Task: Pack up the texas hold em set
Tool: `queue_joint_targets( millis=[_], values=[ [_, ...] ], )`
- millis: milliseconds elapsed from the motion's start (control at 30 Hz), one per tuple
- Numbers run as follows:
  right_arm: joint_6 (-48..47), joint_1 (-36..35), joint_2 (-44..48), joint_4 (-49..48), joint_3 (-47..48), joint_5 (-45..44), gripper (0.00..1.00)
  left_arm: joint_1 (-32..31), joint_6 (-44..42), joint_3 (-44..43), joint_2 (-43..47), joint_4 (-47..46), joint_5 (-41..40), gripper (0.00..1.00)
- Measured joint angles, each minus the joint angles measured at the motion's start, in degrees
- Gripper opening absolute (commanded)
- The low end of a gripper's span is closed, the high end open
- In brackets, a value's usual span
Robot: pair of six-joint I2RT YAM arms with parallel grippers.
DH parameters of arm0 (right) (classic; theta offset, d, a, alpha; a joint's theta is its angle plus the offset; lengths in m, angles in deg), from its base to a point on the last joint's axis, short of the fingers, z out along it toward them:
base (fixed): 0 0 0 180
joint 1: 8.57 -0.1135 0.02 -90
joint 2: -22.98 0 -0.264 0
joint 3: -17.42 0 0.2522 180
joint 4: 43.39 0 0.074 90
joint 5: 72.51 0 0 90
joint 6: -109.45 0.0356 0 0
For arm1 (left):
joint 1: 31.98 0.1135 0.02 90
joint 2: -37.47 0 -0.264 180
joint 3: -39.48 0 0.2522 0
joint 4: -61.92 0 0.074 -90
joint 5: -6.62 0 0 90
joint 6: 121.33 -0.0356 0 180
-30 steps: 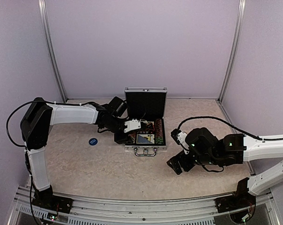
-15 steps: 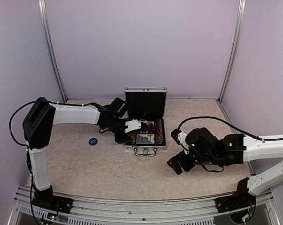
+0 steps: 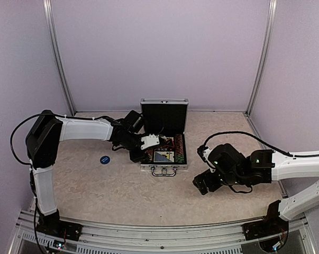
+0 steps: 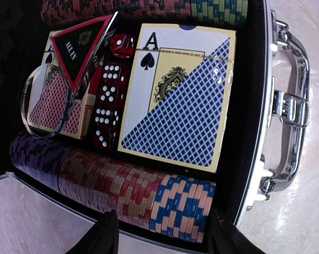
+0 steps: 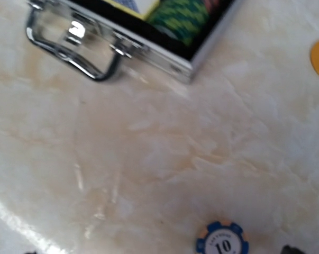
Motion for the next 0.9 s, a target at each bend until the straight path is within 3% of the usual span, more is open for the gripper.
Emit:
queue_joint_targets(
  millis=[600, 667, 733, 767, 800, 900],
  values=[
    [3.7, 2.6, -1.9, 2.9, 0.0, 0.2, 1.0, -2.0, 2.3, -0.1, 0.6, 0.8, -2.5, 0.6],
    [4.8, 3.7, -2.4, 3.7, 0.0, 0.5, 1.0, -2.7, 3.1, -0.1, 1.3, 1.5, -3.3, 0.72],
    [6.0, 5.3, -2.6, 4.0, -0.4, 1.0, 1.0, -3.8, 4.0, -0.1, 2.4, 2.0, -4.2, 0.75],
    [6.4, 6.1, -2.6, 4.0, -0.8, 1.2, 1.0, -4.5, 5.0, -0.1, 3.2, 2.2, -5.4, 0.9],
    [7.0, 7.1, -2.6, 4.1, -1.4, 1.6, 1.0, -5.1, 5.8, -0.1, 4.0, 2.3, -6.3, 0.98],
    [8.1, 9.3, -2.6, 4.1, -3.4, 2.9, 1.0, -7.0, 8.8, -0.3, 6.3, 2.5, -10.3, 0.99]
  ],
)
